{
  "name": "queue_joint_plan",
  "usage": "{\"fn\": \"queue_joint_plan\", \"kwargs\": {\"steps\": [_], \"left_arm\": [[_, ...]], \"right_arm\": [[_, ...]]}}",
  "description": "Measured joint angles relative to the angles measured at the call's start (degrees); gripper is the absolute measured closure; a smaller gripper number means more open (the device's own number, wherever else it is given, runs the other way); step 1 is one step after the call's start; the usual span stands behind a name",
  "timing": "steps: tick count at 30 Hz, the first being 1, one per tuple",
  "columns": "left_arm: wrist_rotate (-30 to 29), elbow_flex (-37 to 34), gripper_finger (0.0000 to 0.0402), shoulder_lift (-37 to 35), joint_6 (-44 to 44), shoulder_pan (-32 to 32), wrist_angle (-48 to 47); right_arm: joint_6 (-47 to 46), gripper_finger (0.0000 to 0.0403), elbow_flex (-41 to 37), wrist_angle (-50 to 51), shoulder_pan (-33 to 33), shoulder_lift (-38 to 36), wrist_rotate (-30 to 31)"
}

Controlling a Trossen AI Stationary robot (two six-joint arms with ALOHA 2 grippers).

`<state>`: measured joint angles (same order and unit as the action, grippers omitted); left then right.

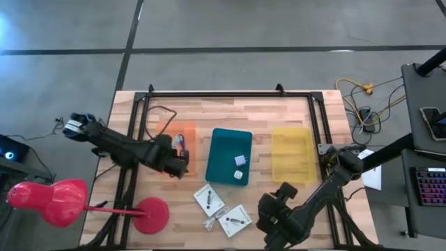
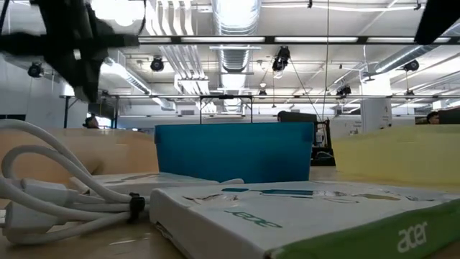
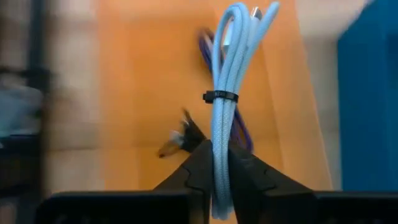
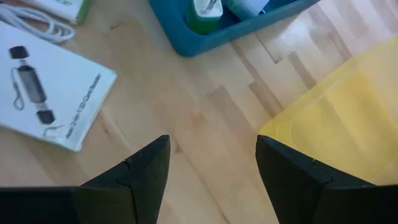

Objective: Pick and place items into bin
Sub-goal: Put the light blue USB cable wire into the orange bin

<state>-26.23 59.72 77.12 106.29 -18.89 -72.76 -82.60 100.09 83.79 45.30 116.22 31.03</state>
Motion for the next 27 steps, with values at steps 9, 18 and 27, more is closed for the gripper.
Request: {"fn": "queue_joint_plan", "kwargs": {"steps": [9,18,27], "left_arm": [[-1.52,-10.54,0.0258,-8.28,-15.63,6.19,15.42],[5.56,-4.54,0.0233,-4.56,-46.05,-13.29,50.71],[6.88,14.99,0.0244,27.22,-28.64,-24.11,47.34]], "right_arm": [[6.06,0.0179,-0.02,0.02,-3.88,0.00,-0.93],[22.58,0.0179,-1.11,-0.18,-4.96,0.00,-4.05],[20.02,0.0179,-6.98,-1.36,-2.43,0.00,-8.85]]}}
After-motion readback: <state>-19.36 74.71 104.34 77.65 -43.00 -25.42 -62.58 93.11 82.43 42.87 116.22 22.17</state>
